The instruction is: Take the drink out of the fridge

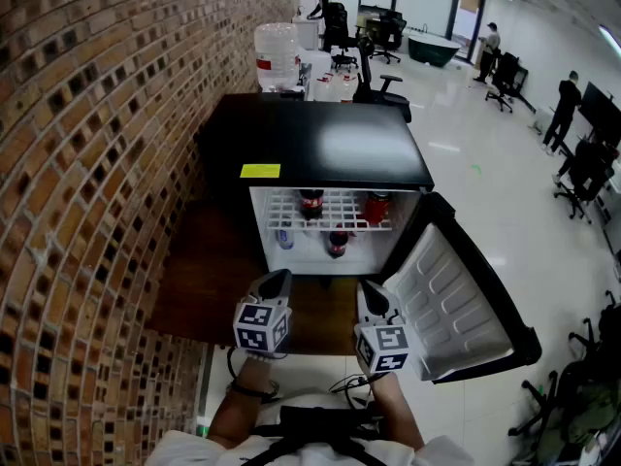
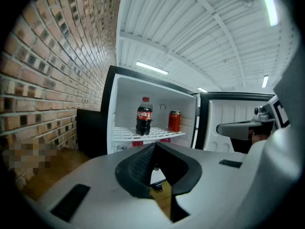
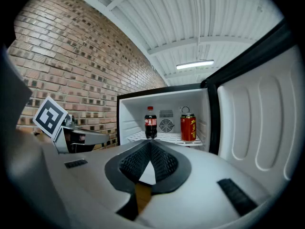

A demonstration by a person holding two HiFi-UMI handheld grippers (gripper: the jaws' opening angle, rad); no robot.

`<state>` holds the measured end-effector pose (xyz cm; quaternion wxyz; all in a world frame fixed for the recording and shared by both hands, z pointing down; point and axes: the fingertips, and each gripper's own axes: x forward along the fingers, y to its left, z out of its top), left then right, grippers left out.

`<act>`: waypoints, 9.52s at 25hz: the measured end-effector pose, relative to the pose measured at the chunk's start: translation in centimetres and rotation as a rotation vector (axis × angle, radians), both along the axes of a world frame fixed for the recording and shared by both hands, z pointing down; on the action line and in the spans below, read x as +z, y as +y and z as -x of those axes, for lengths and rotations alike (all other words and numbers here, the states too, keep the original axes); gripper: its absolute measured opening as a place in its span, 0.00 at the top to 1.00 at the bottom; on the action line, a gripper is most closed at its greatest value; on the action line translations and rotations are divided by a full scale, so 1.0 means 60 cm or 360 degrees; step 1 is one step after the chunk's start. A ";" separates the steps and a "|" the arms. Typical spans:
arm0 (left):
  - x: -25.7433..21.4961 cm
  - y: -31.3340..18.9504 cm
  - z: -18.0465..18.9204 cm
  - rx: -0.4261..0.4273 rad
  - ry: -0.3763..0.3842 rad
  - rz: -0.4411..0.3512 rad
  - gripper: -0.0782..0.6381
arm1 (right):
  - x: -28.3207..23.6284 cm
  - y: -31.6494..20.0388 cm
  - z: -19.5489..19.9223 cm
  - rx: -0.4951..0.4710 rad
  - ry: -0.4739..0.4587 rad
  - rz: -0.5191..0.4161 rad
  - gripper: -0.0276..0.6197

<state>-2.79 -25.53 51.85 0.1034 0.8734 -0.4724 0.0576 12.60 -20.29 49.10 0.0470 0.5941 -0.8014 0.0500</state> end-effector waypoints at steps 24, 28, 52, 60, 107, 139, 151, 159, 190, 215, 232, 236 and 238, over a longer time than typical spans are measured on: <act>-0.049 -0.087 -0.033 -0.0038 -0.0069 -0.0117 0.35 | 0.001 0.003 -0.035 0.0088 -0.0019 0.0003 0.94; -0.053 -0.116 -0.055 -0.0015 -0.0089 -0.0133 0.31 | 0.002 0.002 -0.041 0.0092 -0.0017 -0.0001 0.94; -0.028 -0.334 -0.124 -0.0109 -0.0179 -0.0057 0.23 | -0.016 -0.040 -0.076 0.0086 0.0020 -0.0042 0.94; -0.040 -0.355 -0.138 -0.0078 -0.0183 -0.0078 0.24 | -0.015 -0.041 -0.083 0.0104 0.0015 -0.0036 0.94; 0.056 -0.097 0.066 -0.0217 -0.0191 -0.0125 0.46 | 0.009 -0.004 -0.003 -0.0013 -0.0056 0.0011 0.94; 0.377 -0.097 0.220 -0.0547 -0.0220 0.0379 0.46 | 0.012 -0.003 0.010 -0.0035 0.0006 0.0035 0.94; 0.397 -0.107 0.214 -0.0505 -0.0292 0.0371 0.46 | 0.018 0.000 0.001 0.0001 0.0016 0.0049 0.94; 0.396 -0.077 0.205 -0.0474 -0.0354 0.0296 0.46 | 0.018 -0.002 0.003 0.0000 0.0000 0.0053 0.94; 0.365 -0.043 0.203 -0.0447 -0.0306 0.0282 0.31 | 0.014 0.013 0.006 -0.0006 -0.0021 0.0032 0.94; -0.039 0.045 0.067 -0.0126 -0.0187 -0.0148 0.54 | -0.003 0.019 0.003 -0.0010 -0.0018 -0.0003 0.94; -0.085 0.074 -0.044 0.0120 -0.0010 -0.0193 0.88 | -0.014 0.038 0.010 -0.0028 0.0011 -0.0035 0.94; -0.078 0.075 -0.054 0.0145 -0.0003 -0.0171 0.88 | -0.014 0.041 0.010 -0.0023 0.0019 -0.0032 0.94; -0.077 0.076 -0.056 0.0157 0.0012 -0.0156 0.88 | -0.016 0.042 0.010 -0.0021 0.0020 -0.0034 0.94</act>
